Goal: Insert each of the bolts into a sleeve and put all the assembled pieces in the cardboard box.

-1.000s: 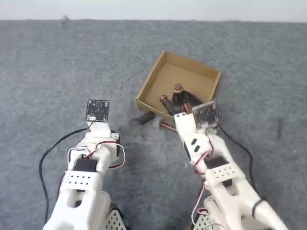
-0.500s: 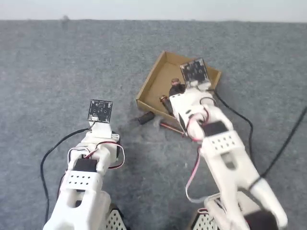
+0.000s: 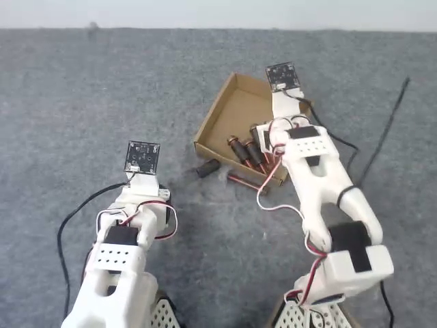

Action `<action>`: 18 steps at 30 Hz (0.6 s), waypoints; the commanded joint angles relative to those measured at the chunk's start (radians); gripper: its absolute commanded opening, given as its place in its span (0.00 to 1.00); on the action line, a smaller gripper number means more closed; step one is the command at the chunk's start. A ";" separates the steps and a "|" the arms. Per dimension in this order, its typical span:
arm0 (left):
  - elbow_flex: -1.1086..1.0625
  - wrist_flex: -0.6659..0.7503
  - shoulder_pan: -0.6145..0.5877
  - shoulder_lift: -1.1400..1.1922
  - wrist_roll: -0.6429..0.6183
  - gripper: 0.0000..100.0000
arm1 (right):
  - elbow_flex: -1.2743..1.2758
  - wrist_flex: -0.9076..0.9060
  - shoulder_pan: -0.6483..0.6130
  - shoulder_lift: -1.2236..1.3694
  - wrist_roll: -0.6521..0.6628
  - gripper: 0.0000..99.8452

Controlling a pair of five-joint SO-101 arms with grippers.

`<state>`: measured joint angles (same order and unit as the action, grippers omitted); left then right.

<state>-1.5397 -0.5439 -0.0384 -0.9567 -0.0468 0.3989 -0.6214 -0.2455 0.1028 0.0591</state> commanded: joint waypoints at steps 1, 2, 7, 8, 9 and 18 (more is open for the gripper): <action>0.033 0.026 0.002 -0.009 0.012 0.01 | -0.109 -0.028 0.007 0.002 0.008 0.13; 0.033 0.026 0.002 -0.009 0.012 0.01 | -0.114 -0.031 0.007 0.004 0.011 0.16; 0.033 0.029 0.002 -0.009 0.012 0.01 | -0.121 -0.064 0.007 -0.035 0.011 0.10; 0.033 0.031 0.002 -0.009 0.012 0.01 | -0.121 -0.074 0.007 -0.054 0.009 0.06; 0.033 0.031 0.002 -0.009 0.012 0.01 | -0.121 -0.091 0.005 -0.079 0.008 0.02; 0.033 0.032 0.002 -0.009 0.012 0.01 | -0.120 -0.409 -0.107 -0.318 0.014 0.01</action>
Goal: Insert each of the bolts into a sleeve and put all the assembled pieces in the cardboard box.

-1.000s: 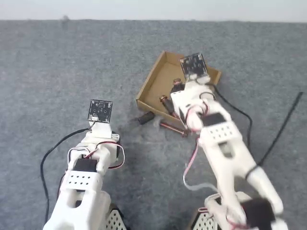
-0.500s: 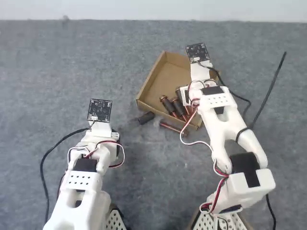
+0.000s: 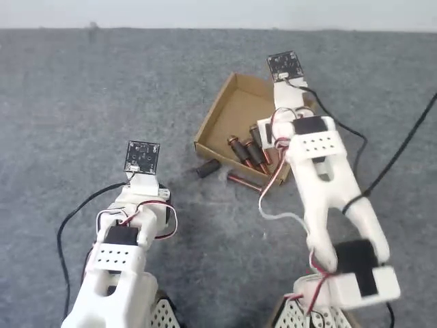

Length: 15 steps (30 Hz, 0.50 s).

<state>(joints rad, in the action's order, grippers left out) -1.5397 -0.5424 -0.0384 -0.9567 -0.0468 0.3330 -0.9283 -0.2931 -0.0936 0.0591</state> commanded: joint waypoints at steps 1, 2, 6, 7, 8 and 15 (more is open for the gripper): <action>0.033 0.031 0.002 -0.009 0.012 0.01 | -0.054 -0.142 -0.084 -0.147 0.025 0.01; 0.033 0.031 0.002 -0.009 0.012 0.01 | -0.054 -0.176 -0.111 -0.171 0.061 0.01; 0.033 0.032 0.002 -0.009 0.012 0.01 | -0.049 -0.292 -0.223 -0.255 0.267 0.01; 0.031 0.032 0.002 -0.009 0.012 0.01 | -0.049 -0.317 -0.249 -0.271 0.308 0.01; 0.027 0.032 0.002 -0.009 0.012 0.01 | -0.048 -0.335 -0.271 -0.283 0.354 0.01; 0.007 0.081 0.002 -0.015 0.012 0.01 | 0.009 -0.346 -0.367 -0.298 0.612 0.10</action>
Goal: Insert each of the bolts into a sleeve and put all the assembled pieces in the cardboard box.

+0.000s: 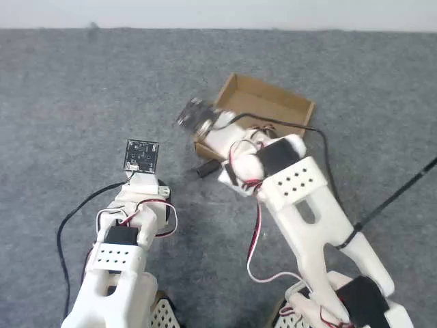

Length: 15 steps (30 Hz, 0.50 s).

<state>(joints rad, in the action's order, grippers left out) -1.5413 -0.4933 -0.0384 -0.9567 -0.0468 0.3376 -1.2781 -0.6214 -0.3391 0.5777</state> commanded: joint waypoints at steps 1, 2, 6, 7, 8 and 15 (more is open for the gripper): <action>0.008 0.032 0.000 -0.015 0.012 0.01 | 0.028 0.015 -0.056 -0.051 0.120 0.13; 0.008 0.032 -0.003 -0.015 0.012 0.01 | 0.055 0.031 -0.071 -0.051 0.143 0.15; 0.013 0.032 -0.006 -0.017 0.006 0.01 | 0.164 0.168 -0.105 -0.051 0.199 0.15; 0.016 0.035 -0.011 -0.017 0.006 0.01 | 0.190 0.209 -0.105 -0.051 0.207 0.15; 0.030 0.049 -0.029 -0.009 -0.006 0.01 | 0.215 0.251 -0.105 -0.051 0.216 0.15; 0.097 0.068 -0.127 0.041 -0.163 0.01 | 0.308 0.429 -0.108 -0.041 0.272 0.15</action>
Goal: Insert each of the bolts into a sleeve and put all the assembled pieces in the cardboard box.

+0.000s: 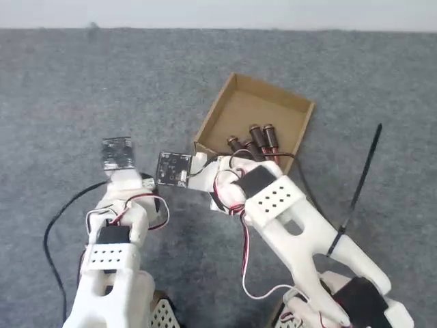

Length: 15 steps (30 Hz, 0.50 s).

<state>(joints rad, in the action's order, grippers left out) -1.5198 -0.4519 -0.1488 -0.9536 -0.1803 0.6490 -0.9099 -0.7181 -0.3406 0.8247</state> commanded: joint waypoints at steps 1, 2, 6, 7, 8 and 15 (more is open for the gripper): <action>0.097 0.026 -0.021 0.072 -0.029 0.01 | -0.005 0.067 -0.012 -0.025 0.032 0.15; 0.124 0.028 -0.037 0.114 -0.031 0.01 | -0.006 0.073 -0.012 -0.007 0.043 0.15; 0.263 0.068 -0.115 0.341 -0.133 0.01 | -0.046 0.087 -0.021 0.099 0.086 0.15; 0.300 0.069 -0.129 0.394 -0.147 0.01 | -0.058 0.104 -0.021 0.130 0.091 0.15; 0.334 0.068 -0.141 0.436 -0.153 0.01 | -0.066 0.125 -0.021 0.159 0.091 0.15; 0.389 0.034 -0.169 0.474 -0.172 0.01 | -0.140 0.255 -0.024 0.332 0.118 0.15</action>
<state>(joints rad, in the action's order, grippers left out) -1.1868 -0.4181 -0.3099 -0.4826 -0.3353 0.5892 -0.6981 -0.7196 -0.0322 0.9030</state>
